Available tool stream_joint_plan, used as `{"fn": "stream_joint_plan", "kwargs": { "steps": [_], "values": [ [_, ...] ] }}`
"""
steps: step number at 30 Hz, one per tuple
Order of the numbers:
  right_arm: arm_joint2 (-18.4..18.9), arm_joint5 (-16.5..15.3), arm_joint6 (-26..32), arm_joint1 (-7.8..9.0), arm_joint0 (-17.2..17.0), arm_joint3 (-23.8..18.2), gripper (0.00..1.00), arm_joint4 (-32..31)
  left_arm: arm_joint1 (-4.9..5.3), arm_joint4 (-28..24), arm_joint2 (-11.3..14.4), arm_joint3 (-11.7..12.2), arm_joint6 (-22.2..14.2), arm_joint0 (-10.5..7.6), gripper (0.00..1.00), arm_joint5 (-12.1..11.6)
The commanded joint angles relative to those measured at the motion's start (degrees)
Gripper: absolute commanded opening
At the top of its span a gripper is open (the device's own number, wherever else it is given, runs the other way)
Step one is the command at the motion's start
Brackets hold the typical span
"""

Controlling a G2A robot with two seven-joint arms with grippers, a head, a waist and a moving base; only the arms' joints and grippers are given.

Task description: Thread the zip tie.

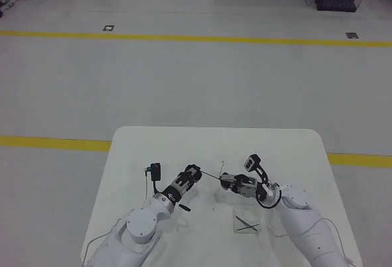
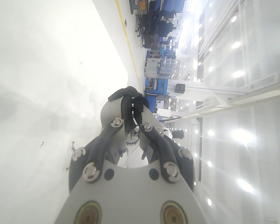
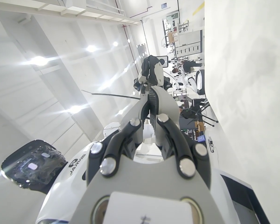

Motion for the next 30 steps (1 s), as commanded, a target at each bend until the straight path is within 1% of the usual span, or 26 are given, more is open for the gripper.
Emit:
{"fn": "stream_joint_plan", "kwargs": {
  "steps": [1,14,30],
  "values": [
    [-0.01,-0.01,-0.12,0.04,-0.09,-0.17,0.00,-0.08,0.00,0.00,0.00,0.00,0.00,0.00,0.00,0.00],
    [0.49,-0.06,-0.27,0.38,-0.64,-0.82,0.00,0.26,0.00,0.00,0.00,0.00,0.00,0.00,0.00,0.00],
    [-0.33,0.07,-0.66,0.31,-0.09,-0.52,0.00,0.25,0.00,0.00,0.00,0.00,0.00,0.00,0.00,0.00]
  ]
}}
